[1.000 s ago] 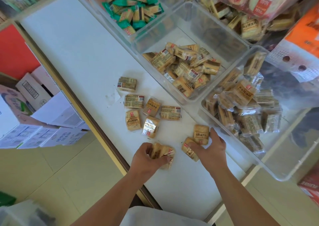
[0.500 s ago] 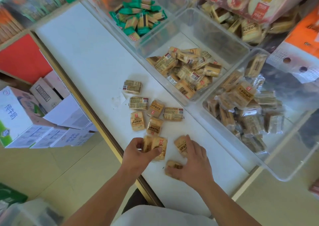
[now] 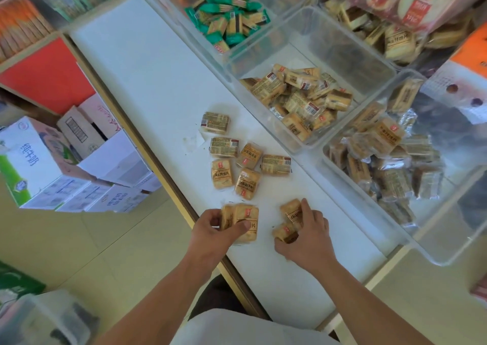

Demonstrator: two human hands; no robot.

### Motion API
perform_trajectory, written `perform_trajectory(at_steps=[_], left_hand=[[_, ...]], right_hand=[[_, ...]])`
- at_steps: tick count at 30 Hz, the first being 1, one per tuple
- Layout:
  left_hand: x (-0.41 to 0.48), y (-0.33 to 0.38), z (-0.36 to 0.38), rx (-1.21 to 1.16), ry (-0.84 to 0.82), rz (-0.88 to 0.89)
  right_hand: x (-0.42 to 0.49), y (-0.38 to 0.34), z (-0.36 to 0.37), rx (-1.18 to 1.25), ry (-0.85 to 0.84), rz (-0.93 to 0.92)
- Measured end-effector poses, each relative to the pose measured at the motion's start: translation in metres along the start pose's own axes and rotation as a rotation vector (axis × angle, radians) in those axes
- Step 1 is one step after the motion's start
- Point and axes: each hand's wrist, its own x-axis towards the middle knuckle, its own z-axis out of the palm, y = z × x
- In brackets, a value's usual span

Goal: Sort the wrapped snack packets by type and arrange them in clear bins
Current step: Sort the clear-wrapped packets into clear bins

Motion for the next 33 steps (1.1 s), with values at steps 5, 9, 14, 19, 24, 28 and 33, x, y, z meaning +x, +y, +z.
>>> perform_trajectory(at_steps=[5,9,14,19,24,28,33], left_hand=[[-0.006,0.018,0.010,-0.019,-0.019,0.045],[-0.012,0.059,0.026,-0.089,-0.052,0.106],[-0.013,0.146,0.093,-0.135,-0.187,0.268],[-0.005,0.210,0.176,0.039,-0.281,0.411],[0.004,0.216,0.198,0.041,-0.311,0.409],[0.012,0.207,0.183,0.017,-0.311,0.384],[0.044,0.237,0.155,0.022,-0.147,0.411]], right_hand=[[-0.019,-0.009,-0.023,0.331,0.003,0.093],[-0.044,-0.033,-0.083,0.517,0.115,0.055],[-0.042,-0.028,-0.176,0.560,0.396,-0.024],[0.012,0.011,-0.243,0.316,0.552,0.129],[0.027,0.015,-0.255,0.280,0.516,0.126],[0.033,0.008,-0.245,0.311,0.531,0.109],[0.062,-0.027,-0.261,0.358,0.528,0.003]])
